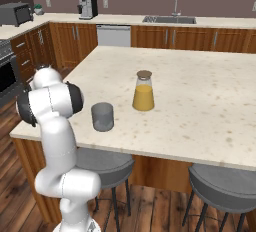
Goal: There are two ice cubes in the ice bowl. Place both ice cubes in the glass cup.
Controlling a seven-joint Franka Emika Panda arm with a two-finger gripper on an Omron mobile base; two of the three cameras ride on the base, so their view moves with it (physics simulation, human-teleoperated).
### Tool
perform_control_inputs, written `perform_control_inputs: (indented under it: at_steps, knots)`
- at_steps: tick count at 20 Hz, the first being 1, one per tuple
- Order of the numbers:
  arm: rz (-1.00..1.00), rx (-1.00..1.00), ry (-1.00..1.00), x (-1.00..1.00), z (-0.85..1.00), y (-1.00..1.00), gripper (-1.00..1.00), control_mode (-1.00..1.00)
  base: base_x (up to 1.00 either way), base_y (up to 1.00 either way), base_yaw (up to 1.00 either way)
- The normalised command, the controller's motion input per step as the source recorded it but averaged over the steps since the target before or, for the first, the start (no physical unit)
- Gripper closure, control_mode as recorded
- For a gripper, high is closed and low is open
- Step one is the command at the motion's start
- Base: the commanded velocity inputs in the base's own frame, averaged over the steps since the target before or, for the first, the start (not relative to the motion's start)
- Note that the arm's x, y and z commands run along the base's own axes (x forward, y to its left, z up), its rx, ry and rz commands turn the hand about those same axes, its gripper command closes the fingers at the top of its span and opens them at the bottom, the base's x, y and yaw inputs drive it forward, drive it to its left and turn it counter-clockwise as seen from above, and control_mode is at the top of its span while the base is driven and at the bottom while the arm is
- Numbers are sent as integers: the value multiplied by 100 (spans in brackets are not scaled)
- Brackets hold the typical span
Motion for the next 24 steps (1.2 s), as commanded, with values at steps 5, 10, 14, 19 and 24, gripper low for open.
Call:
perform_control_inputs:
  at_steps: [5, 10, 14, 19, 24]
  knots:
    - [0, -1, 0, 11, -13, 31, -100, -100, 0, 0, 0]
    - [2, -5, 0, 10, -27, 2, -100, -100, 0, 0, 0]
    - [1, -4, 0, 5, -19, 0, -100, -100, 0, 0, 0]
    - [0, -1, 0, 21, -5, 0, -100, -100, 0, 0, 0]
    - [0, 0, 0, 28, 0, 4, -100, -100, 0, 0, 0]
